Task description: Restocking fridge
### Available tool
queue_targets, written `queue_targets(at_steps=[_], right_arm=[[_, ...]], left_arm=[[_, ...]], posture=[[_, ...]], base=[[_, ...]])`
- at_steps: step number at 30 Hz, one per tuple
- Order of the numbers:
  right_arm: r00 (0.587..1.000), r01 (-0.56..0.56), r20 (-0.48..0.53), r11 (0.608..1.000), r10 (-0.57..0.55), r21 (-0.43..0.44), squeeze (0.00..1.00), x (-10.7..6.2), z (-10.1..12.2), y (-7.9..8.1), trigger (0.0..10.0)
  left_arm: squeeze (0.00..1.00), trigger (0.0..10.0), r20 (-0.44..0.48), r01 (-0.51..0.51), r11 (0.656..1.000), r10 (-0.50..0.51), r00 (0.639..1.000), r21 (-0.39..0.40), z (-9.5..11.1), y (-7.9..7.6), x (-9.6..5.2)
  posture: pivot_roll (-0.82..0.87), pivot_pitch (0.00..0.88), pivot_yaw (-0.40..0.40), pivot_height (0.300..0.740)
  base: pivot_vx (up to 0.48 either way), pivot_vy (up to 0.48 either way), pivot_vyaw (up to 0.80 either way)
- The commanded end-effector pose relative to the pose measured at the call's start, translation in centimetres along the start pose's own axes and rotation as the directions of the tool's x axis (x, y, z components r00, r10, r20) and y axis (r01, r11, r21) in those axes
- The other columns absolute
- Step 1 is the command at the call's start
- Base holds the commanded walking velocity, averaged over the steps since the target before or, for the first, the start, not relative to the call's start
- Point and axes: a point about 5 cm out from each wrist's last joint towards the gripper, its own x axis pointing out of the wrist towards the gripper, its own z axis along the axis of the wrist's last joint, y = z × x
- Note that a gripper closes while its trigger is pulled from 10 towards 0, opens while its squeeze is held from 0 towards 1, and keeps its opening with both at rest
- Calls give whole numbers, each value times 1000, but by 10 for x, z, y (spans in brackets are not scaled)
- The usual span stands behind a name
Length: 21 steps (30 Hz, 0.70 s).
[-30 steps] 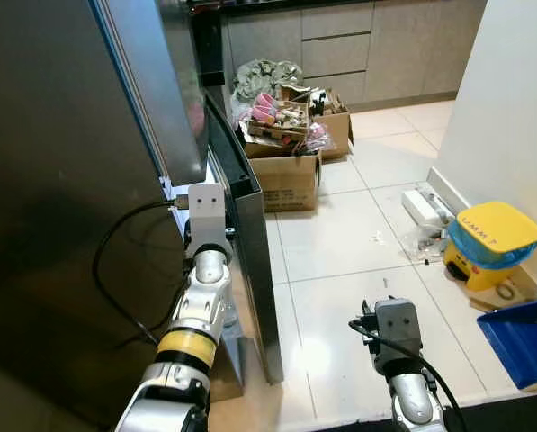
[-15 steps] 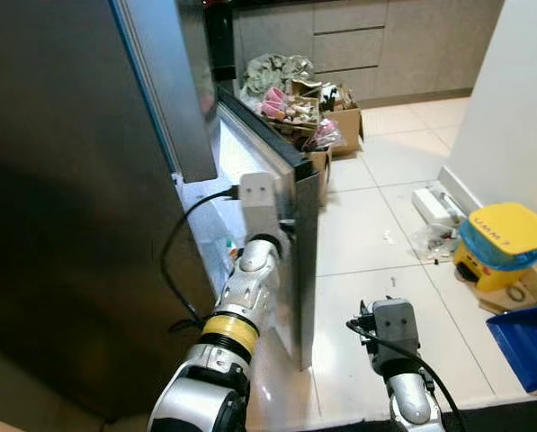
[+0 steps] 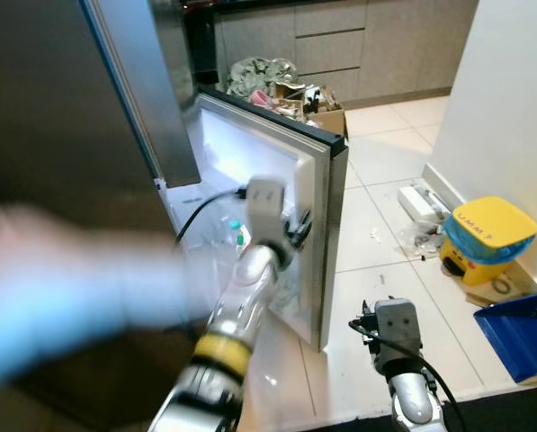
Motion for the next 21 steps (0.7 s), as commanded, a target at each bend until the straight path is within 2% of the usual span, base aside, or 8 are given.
queue_targets(at_steps=[1, 2, 4, 7, 10, 12, 17, 21], right_arm=[[1000, -10, 23, 1000, 10, 8, 0, 3, 6, 3, 10000], [1000, -10, 23, 1000, 10, 8, 0, 3, 6, 3, 10000], [999, -23, 27, 1000, 22, 4, 0, 3, 6, 2, 10000], [999, -25, 28, 1000, 25, 3, 0, 4, 6, 2, 10000], [996, -67, 60, 998, 66, 10, 0, 7, 15, 5, 10000], [978, -172, 122, 985, 170, 12, 0, 17, 32, 12, 10000], [956, -247, 162, 969, 245, -7, 0, 31, 46, 12, 10000], [951, -240, 197, 971, 236, -4, 0, 41, 60, 4, 10000]], left_arm=[[0, 10000, 31, -74, 996, 73, 997, 40, 5, 20, -9], [0, 10000, 31, -74, 996, 73, 997, 40, 5, 20, -9], [0, 10000, 14, -158, 986, 157, 987, 62, -4, 42, -22], [0, 10000, 10, -170, 983, 170, 985, 69, -5, 45, -25], [0, 10000, -20, -187, 975, 191, 981, 116, -14, 55, -39], [0, 10000, -64, -206, 963, 219, 974, 174, -27, 66, -58], [0, 10000, -95, -207, 958, 230, 969, 200, -35, 73, -74], [0, 10000, -99, -137, 970, 159, 982, 200, -35, 67, -89]], posture=[[-90, 111, 69, 740], [-90, 111, 69, 740], [-82, 111, 61, 740], [-82, 111, 61, 740], [-78, 113, 59, 740], [-75, 117, 63, 740], [-66, 118, 63, 740], [-60, 119, 59, 740]], base=[[0, 0, 0], [0, 0, 0], [0, 0, 0], [0, 0, 0], [0, 0, 0], [0, 0, 0], [0, 0, 0], [0, 0, 0]])
